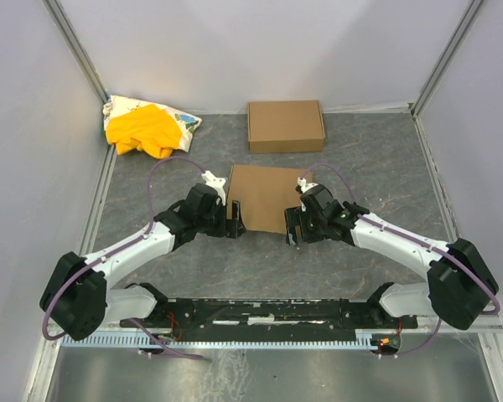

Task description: Fold the paper box

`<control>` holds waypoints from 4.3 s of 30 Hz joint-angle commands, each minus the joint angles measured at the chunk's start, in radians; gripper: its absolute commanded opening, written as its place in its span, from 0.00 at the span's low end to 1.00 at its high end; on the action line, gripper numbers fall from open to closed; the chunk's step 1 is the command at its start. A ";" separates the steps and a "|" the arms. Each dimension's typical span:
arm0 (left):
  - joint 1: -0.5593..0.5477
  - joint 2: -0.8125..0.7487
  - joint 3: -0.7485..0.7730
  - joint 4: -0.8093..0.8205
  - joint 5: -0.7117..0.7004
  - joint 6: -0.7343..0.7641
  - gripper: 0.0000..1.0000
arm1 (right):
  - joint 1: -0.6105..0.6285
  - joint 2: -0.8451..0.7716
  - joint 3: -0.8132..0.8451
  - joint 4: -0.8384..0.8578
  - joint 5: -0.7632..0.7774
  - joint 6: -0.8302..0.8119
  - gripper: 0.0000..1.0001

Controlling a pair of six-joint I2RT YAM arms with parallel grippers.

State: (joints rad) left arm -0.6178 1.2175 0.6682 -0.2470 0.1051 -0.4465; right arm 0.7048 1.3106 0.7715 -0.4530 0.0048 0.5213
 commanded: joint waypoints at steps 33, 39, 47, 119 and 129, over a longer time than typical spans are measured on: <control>-0.004 0.053 0.060 -0.012 -0.021 0.044 0.86 | -0.001 0.031 -0.012 0.125 -0.032 0.004 0.86; -0.006 0.070 0.046 0.011 -0.021 0.031 0.86 | -0.001 0.038 -0.051 0.170 -0.033 0.005 0.86; -0.005 0.106 -0.006 0.077 -0.052 0.009 0.84 | -0.001 0.063 -0.057 0.192 0.000 -0.007 0.86; -0.008 0.159 -0.069 0.454 -0.054 -0.061 0.46 | -0.080 0.443 0.467 0.047 -0.038 -0.098 0.01; -0.009 0.170 -0.012 0.316 -0.054 -0.047 0.48 | -0.084 0.340 0.516 -0.015 0.013 -0.129 0.01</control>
State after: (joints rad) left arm -0.6243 1.4414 0.6407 0.0772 0.0765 -0.5312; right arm 0.6186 1.7386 1.2316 -0.4297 -0.0254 0.4206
